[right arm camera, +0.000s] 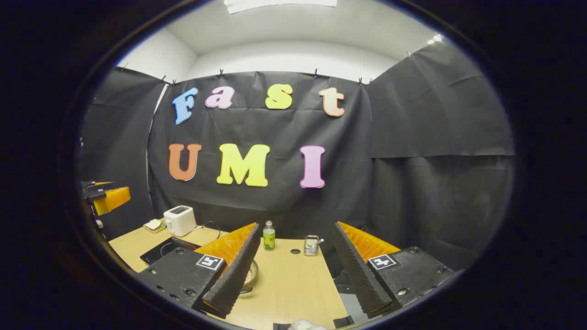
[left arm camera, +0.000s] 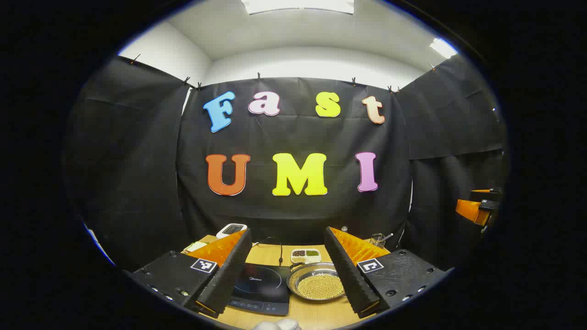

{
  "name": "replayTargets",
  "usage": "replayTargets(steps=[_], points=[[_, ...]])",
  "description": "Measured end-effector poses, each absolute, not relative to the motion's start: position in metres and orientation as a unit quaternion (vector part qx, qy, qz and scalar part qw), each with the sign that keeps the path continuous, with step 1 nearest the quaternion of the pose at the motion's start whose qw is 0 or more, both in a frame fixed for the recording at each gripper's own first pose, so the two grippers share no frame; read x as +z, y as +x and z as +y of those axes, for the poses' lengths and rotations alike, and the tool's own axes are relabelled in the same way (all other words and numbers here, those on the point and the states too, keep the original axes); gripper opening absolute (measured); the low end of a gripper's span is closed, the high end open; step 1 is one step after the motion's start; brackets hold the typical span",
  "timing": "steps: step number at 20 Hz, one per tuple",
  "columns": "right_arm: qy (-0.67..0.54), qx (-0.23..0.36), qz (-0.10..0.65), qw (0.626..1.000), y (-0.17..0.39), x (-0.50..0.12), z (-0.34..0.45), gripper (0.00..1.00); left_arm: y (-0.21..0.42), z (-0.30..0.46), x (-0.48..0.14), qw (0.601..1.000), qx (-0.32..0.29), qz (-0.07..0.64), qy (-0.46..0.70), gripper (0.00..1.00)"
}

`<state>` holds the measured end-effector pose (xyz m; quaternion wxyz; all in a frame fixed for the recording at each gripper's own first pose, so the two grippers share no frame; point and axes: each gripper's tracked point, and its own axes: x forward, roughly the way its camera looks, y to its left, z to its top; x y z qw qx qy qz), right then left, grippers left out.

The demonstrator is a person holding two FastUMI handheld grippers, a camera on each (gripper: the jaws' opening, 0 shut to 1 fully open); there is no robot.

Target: First push the handle of the pot to place it horizontally, then grasp the pot with both hands and set it on the induction cooktop.

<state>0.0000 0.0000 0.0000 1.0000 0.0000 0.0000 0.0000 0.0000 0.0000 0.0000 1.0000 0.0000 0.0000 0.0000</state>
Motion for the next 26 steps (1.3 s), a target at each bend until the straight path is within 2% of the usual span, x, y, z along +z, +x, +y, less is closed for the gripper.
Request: replayTargets(steps=[1, 2, 4, 5, 6, 7, 9, 10, 12, 13, 14, 15, 16, 18, 19, 20, 22, 23, 24, 26], points=[[0.002, -0.001, 0.000, 1.000, 0.000, 0.001, 0.001, 1.00, -0.001, 0.002, 0.001, 1.000, 0.000, -0.001, 0.000, 0.95], [0.003, -0.001, -0.002, 1.000, -0.001, 0.001, 0.001, 0.96, -0.001, 0.003, 0.001, 1.000, 0.000, -0.002, 0.000, 0.95], [0.004, -0.003, -0.005, 1.000, -0.002, 0.002, 0.002, 1.00, -0.002, 0.006, 0.001, 1.000, 0.002, -0.004, 0.003, 0.95], [0.004, -0.002, -0.005, 1.000, -0.003, 0.002, 0.003, 0.96, -0.002, 0.008, 0.002, 1.000, 0.003, -0.005, 0.003, 0.95], [0.004, -0.003, -0.005, 1.000, -0.003, 0.003, 0.004, 1.00, -0.003, 0.008, 0.003, 1.000, 0.003, -0.006, 0.003, 0.95], [0.004, -0.003, -0.006, 1.000, -0.004, 0.004, 0.004, 0.96, -0.004, 0.011, 0.003, 1.000, 0.004, -0.007, 0.002, 0.95], [0.003, -0.004, -0.007, 1.000, -0.004, 0.005, 0.005, 0.96, -0.004, 0.015, 0.004, 1.000, 0.007, -0.009, 0.004, 0.95], [0.003, -0.003, -0.006, 1.000, -0.003, 0.005, 0.007, 1.00, -0.004, 0.016, 0.003, 1.000, 0.007, -0.008, 0.004, 0.95], [0.003, -0.001, -0.009, 1.000, -0.003, 0.006, 0.010, 0.96, -0.005, 0.019, 0.003, 1.000, 0.009, -0.009, 0.003, 0.95], [0.002, -0.001, -0.011, 1.000, -0.002, 0.008, 0.011, 0.96, -0.005, 0.021, 0.003, 1.000, 0.011, -0.009, 0.002, 0.84], [-0.001, 0.002, -0.009, 1.000, -0.002, 0.005, 0.014, 0.96, -0.007, 0.023, 0.003, 1.000, 0.011, -0.008, 0.001, 0.95], [-0.005, 0.003, -0.006, 1.000, -0.001, 0.003, 0.016, 1.00, -0.008, 0.023, 0.001, 1.000, 0.010, -0.006, 0.000, 0.95], [-0.008, 0.010, -0.004, 1.000, -0.001, 0.001, 0.021, 0.96, -0.010, 0.023, 0.000, 1.000, 0.008, -0.005, 0.000, 0.95], [-0.010, 0.019, 0.002, 1.000, 0.004, -0.004, 0.030, 0.96, -0.012, 0.027, -0.005, 1.000, 0.009, -0.002, 0.005, 0.95], [-0.012, 0.026, 0.008, 1.000, 0.004, -0.008, 0.036, 1.00, -0.013, 0.027, -0.007, 1.000, 0.011, 0.001, 0.006, 0.95], [-0.013, 0.036, 0.015, 0.999, 0.006, -0.014, 0.043, 0.96, -0.015, 0.028, -0.008, 1.000, 0.012, 0.002, 0.005, 0.95], [-0.022, 0.060, 0.030, 0.998, 0.011, -0.025, 0.060, 0.79, -0.019, 0.029, -0.013, 1.000, 0.014, 0.004, 0.003, 0.95], [-0.023, 0.078, 0.037, 0.996, 0.013, -0.030, 0.072, 0.62, -0.020, 0.030, -0.015, 1.000, 0.017, 0.005, 0.002, 0.95], [-0.023, 0.094, 0.045, 0.994, 0.016, -0.036, 0.080, 0.53, -0.022, 0.032, -0.016, 1.000, 0.021, 0.007, 0.002, 0.95], [-0.018, 0.123, 0.063, 0.990, 0.025, -0.052, 0.098, 0.29, -0.026, 0.035, -0.017, 1.000, 0.028, 0.008, 0.003, 0.95]])
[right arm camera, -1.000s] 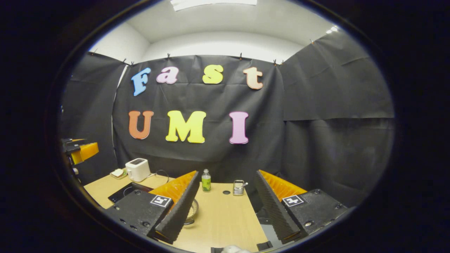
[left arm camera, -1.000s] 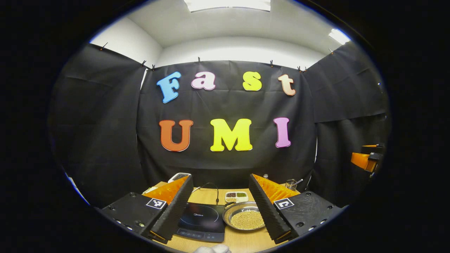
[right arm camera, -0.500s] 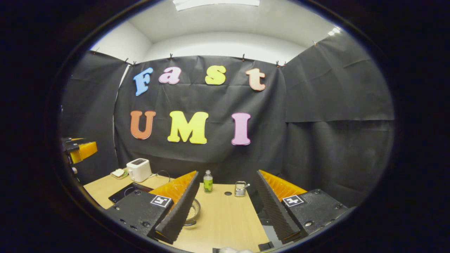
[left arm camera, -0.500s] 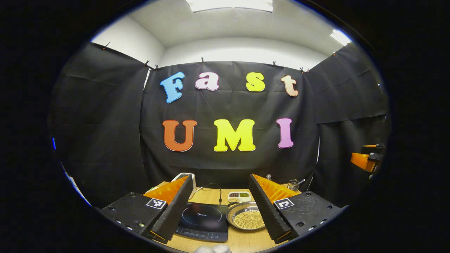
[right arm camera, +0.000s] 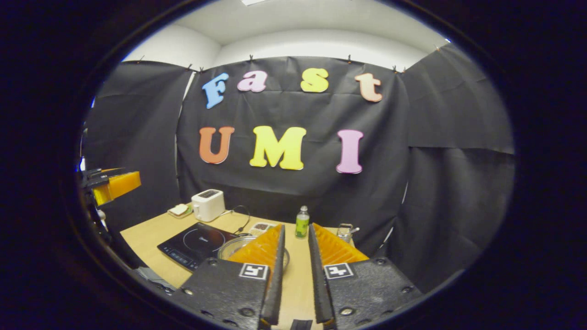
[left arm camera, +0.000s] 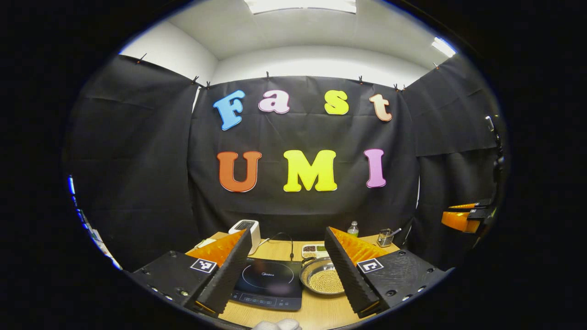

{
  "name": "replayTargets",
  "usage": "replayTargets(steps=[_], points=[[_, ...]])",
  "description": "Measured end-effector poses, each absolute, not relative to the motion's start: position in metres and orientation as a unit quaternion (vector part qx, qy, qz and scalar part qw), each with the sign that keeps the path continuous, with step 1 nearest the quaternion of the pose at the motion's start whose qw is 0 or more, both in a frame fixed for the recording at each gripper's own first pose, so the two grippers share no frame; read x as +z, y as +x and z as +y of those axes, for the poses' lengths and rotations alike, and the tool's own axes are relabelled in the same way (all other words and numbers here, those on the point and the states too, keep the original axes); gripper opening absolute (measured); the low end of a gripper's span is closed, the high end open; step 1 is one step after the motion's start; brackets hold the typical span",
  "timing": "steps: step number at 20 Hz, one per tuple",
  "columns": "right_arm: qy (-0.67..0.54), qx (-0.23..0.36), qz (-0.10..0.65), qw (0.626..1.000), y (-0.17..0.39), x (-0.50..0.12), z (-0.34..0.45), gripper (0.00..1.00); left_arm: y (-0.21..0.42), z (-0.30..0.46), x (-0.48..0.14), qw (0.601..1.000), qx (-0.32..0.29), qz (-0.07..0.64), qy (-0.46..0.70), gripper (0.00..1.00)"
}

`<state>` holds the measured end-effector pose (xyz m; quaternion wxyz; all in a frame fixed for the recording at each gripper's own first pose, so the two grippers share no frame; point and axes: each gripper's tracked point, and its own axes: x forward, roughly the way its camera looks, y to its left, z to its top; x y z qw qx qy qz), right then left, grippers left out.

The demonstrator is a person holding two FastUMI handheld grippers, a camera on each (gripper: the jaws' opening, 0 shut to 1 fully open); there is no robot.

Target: First push the handle of the pot to place it horizontally, then grasp the pot with both hands and set it on the induction cooktop.

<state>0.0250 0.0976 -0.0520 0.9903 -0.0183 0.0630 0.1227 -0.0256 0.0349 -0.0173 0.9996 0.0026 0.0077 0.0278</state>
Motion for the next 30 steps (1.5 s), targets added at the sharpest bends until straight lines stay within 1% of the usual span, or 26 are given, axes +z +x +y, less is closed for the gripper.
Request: replayTargets(steps=[1, 2, 4, 5, 6, 7, 8, 9, 10, 11, 12, 13, 14, 15, 16, 17, 18, 20, 21, 22, 24, 25, 26, 28, 29, 30], points=[[-0.013, 0.139, 0.078, 0.987, 0.030, -0.064, 0.109, 0.13, -0.027, 0.037, -0.019, 0.999, 0.031, 0.009, 0.005, 0.95], [-0.002, 0.162, 0.097, 0.982, 0.031, -0.079, 0.123, 0.07, -0.030, 0.040, -0.019, 0.999, 0.037, 0.009, 0.007, 0.95], [0.013, 0.185, 0.131, 0.974, 0.040, -0.109, 0.139, 0.04, -0.034, 0.044, -0.018, 0.999, 0.046, 0.005, 0.008, 0.95], [0.010, 0.195, 0.144, 0.970, 0.044, -0.123, 0.147, 0.00, -0.036, 0.046, -0.017, 0.999, 0.050, 0.004, 0.009, 0.95], [0.002, 0.199, 0.154, 0.968, 0.048, -0.137, 0.154, 0.00, -0.038, 0.049, -0.018, 0.998, 0.055, 0.004, 0.011, 0.95], [-0.007, 0.207, 0.165, 0.964, 0.053, -0.152, 0.159, 0.04, -0.040, 0.053, -0.018, 0.998, 0.061, 0.005, 0.011, 0.95], [-0.012, 0.215, 0.178, 0.960, 0.055, -0.168, 0.168, 0.04, -0.041, 0.056, -0.019, 0.998, 0.066, 0.006, 0.011, 0.95], [-0.014, 0.227, 0.188, 0.955, 0.057, -0.184, 0.176, 0.01, -0.042, 0.059, -0.020, 0.997, 0.072, 0.007, 0.010, 0.95], [-0.018, 0.232, 0.204, 0.951, 0.059, -0.202, 0.182, 0.04, -0.043, 0.063, -0.021, 0.997, 0.079, 0.010, 0.008, 0.95], [-0.020, 0.237, 0.216, 0.947, 0.063, -0.219, 0.187, 0.04, -0.045, 0.066, -0.024, 0.996, 0.085, 0.013, 0.006, 0.84], [-0.022, 0.243, 0.229, 0.942, 0.065, -0.234, 0.193, 0.04, -0.045, 0.069, -0.026, 0.996, 0.091, 0.015, 0.005, 0.95], [-0.026, 0.245, 0.244, 0.938, 0.067, -0.249, 0.197, 0.01, -0.047, 0.072, -0.024, 0.995, 0.098, 0.015, 0.005, 0.95], [-0.028, 0.251, 0.255, 0.933, 0.067, -0.266, 0.203, 0.04, -0.048, 0.075, -0.025, 0.995, 0.103, 0.017, 0.006, 0.95], [-0.033, 0.254, 0.269, 0.928, 0.068, -0.280, 0.207, 0.01, -0.049, 0.075, -0.026, 0.994, 0.109, 0.019, 0.007, 0.95], [-0.039, 0.260, 0.281, 0.923, 0.069, -0.294, 0.211, 0.04, -0.050, 0.078, -0.027, 0.993, 0.114, 0.022, 0.008, 0.84], [-0.045, 0.265, 0.292, 0.918, 0.071, -0.309, 0.214, 0.04, -0.052, 0.080, -0.028, 0.992, 0.120, 0.024, 0.009, 0.95], [-0.050, 0.269, 0.305, 0.912, 0.072, -0.322, 0.217, 0.01, -0.053, 0.081, -0.027, 0.992, 0.126, 0.025, 0.009, 0.95], [-0.057, 0.275, 0.319, 0.905, 0.078, -0.341, 0.223, 0.04, -0.053, 0.082, -0.029, 0.991, 0.133, 0.030, 0.008, 0.95], [-0.061, 0.278, 0.324, 0.903, 0.082, -0.348, 0.225, 0.00, -0.051, 0.081, -0.032, 0.990, 0.136, 0.031, 0.005, 0.95], [-0.065, 0.278, 0.329, 0.900, 0.084, -0.355, 0.227, 0.04, -0.051, 0.081, -0.034, 0.990, 0.139, 0.035, 0.002, 0.95], [-0.068, 0.281, 0.336, 0.897, 0.091, -0.364, 0.231, 0.04, -0.049, 0.078, -0.037, 0.989, 0.145, 0.040, -0.003, 0.95], [-0.070, 0.281, 0.342, 0.894, 0.095, -0.368, 0.233, 0.00, -0.047, 0.077, -0.038, 0.988, 0.146, 0.043, -0.004, 0.84], [-0.069, 0.283, 0.346, 0.892, 0.098, -0.372, 0.232, 0.04, -0.046, 0.076, -0.039, 0.988, 0.148, 0.044, -0.005, 0.95], [-0.065, 0.283, 0.349, 0.891, 0.105, -0.374, 0.231, 0.01, -0.043, 0.074, -0.040, 0.988, 0.149, 0.049, -0.003, 0.95], [-0.065, 0.285, 0.350, 0.890, 0.109, -0.374, 0.230, 0.04, -0.041, 0.074, -0.041, 0.987, 0.151, 0.050, -0.001, 0.95], [-0.067, 0.283, 0.354, 0.889, 0.111, -0.378, 0.227, 0.00, -0.041, 0.074, -0.042, 0.987, 0.152, 0.051, -0.001, 0.95]])
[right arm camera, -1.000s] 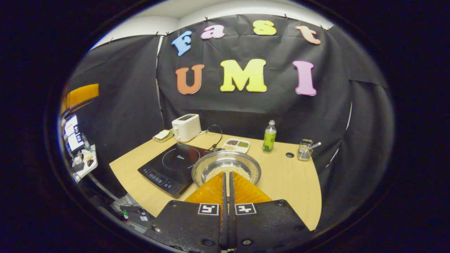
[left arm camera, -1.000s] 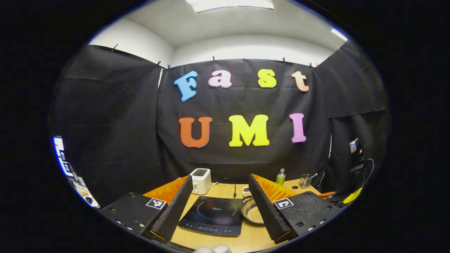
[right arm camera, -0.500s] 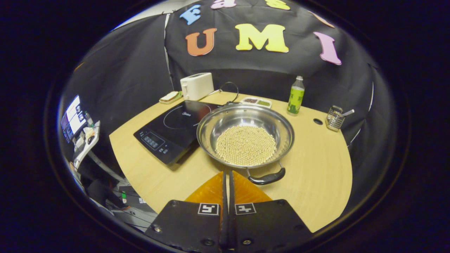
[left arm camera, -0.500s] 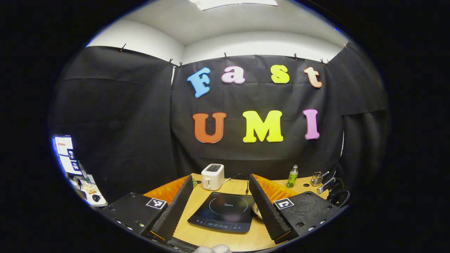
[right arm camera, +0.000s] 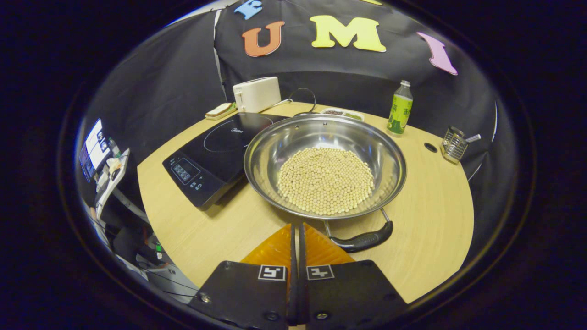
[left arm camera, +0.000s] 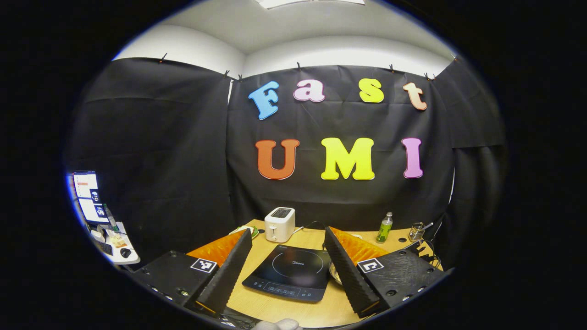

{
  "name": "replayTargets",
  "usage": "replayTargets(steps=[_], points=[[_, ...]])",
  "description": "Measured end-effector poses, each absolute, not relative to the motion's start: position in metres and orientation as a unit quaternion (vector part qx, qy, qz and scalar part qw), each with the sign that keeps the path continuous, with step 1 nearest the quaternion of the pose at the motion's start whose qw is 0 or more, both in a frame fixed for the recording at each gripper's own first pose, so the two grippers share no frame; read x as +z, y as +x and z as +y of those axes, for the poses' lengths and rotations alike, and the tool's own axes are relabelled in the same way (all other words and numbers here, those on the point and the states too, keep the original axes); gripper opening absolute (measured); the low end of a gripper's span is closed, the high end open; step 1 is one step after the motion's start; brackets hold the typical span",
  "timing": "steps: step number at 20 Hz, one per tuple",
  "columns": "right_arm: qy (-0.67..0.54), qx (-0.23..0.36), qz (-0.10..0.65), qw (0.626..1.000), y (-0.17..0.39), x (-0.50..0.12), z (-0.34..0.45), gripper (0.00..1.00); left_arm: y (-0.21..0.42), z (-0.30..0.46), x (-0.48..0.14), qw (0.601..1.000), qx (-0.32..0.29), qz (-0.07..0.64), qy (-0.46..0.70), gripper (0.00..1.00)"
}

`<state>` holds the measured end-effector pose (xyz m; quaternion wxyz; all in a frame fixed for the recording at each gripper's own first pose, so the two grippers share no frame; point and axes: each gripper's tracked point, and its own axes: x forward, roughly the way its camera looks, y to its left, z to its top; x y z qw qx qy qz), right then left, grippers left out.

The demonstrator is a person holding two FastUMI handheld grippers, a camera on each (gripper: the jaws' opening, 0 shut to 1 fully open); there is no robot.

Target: First push the handle of the pot to place it horizontally, then grasp the pot with both hands and set it on the induction cooktop.

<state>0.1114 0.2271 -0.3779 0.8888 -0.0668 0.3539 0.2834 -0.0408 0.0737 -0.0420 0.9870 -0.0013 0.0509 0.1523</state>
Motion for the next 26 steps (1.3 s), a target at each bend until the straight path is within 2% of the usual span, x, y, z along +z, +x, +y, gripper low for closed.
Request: replayTargets(steps=[6, 7, 8, 11, 12, 26], points=[[-0.056, 0.287, 0.362, 0.885, 0.118, -0.379, 0.215, 0.00, -0.036, 0.072, -0.049, 0.986, 0.155, 0.059, -0.003, 0.95], [-0.055, 0.285, 0.364, 0.885, 0.118, -0.380, 0.212, 0.04, -0.033, 0.071, -0.049, 0.986, 0.155, 0.059, -0.004, 0.95], [-0.051, 0.285, 0.366, 0.884, 0.120, -0.381, 0.210, 0.00, -0.032, 0.071, -0.048, 0.986, 0.156, 0.058, -0.004, 0.95], [-0.048, 0.277, 0.369, 0.886, 0.123, -0.381, 0.199, 0.00, -0.030, 0.068, -0.049, 0.986, 0.154, 0.058, -0.008, 0.95], [-0.049, 0.275, 0.370, 0.886, 0.125, -0.381, 0.195, 0.04, -0.030, 0.068, -0.049, 0.986, 0.154, 0.057, -0.007, 0.95], [-0.055, 0.275, 0.373, 0.885, 0.147, -0.382, 0.164, 0.04, -0.011, 0.060, -0.057, 0.983, 0.170, 0.066, -0.007, 0.95]])
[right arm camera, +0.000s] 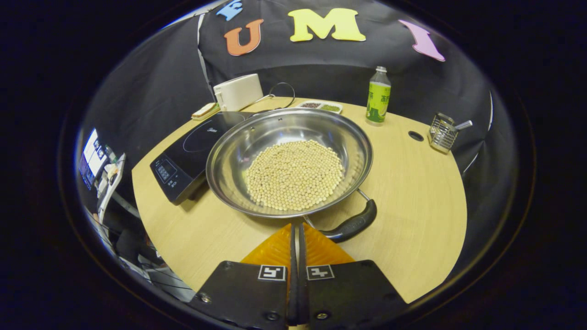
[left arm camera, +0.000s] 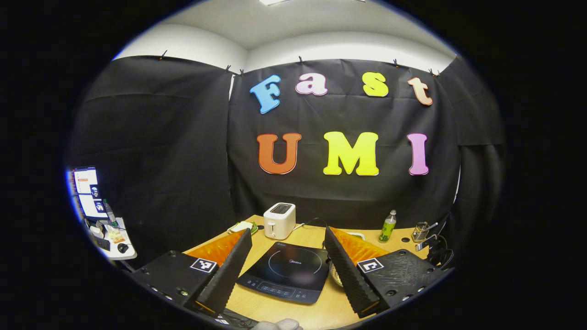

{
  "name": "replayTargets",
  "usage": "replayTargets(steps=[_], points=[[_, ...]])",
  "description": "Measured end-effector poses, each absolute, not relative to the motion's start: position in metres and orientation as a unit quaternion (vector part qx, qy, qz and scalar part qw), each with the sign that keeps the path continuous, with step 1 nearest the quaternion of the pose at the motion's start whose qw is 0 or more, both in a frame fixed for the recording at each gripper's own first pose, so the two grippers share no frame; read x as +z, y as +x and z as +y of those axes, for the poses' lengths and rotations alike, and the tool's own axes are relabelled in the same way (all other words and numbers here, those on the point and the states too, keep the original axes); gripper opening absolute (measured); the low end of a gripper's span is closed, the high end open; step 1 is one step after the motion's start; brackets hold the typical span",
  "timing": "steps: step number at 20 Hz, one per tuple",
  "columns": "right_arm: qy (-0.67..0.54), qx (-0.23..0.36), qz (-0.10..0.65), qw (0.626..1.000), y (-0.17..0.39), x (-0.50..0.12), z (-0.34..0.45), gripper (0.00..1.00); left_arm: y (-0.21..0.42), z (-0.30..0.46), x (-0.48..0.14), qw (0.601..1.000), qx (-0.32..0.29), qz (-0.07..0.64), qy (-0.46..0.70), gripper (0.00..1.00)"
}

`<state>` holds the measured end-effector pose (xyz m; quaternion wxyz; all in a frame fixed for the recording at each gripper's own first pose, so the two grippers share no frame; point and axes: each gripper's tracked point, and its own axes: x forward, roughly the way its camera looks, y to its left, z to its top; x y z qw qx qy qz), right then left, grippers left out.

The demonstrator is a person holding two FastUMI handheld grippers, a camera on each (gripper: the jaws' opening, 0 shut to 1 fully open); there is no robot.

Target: First push the handle of the pot to place it horizontally, then grasp the pot with both hands and set it on the induction cooktop.

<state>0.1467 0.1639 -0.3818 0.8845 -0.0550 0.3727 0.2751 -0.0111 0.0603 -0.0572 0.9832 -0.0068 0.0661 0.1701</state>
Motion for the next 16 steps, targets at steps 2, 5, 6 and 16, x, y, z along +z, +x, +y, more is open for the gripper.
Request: replayTargets(steps=[2, 5, 6, 16], points=[[-0.057, 0.278, 0.373, 0.884, 0.150, -0.382, 0.159, 0.04, -0.009, 0.058, -0.058, 0.982, 0.174, 0.067, -0.005, 0.95], [-0.062, 0.283, 0.372, 0.882, 0.156, -0.380, 0.152, 0.04, -0.006, 0.054, -0.059, 0.981, 0.180, 0.070, -0.004, 0.95], [-0.064, 0.285, 0.372, 0.881, 0.159, -0.381, 0.149, 0.04, -0.005, 0.051, -0.059, 0.981, 0.182, 0.070, -0.003, 0.95], [-0.069, 0.295, 0.369, 0.879, 0.193, -0.377, 0.121, 0.04, 0.008, 0.025, -0.058, 0.977, 0.202, 0.075, -0.004, 0.95]])
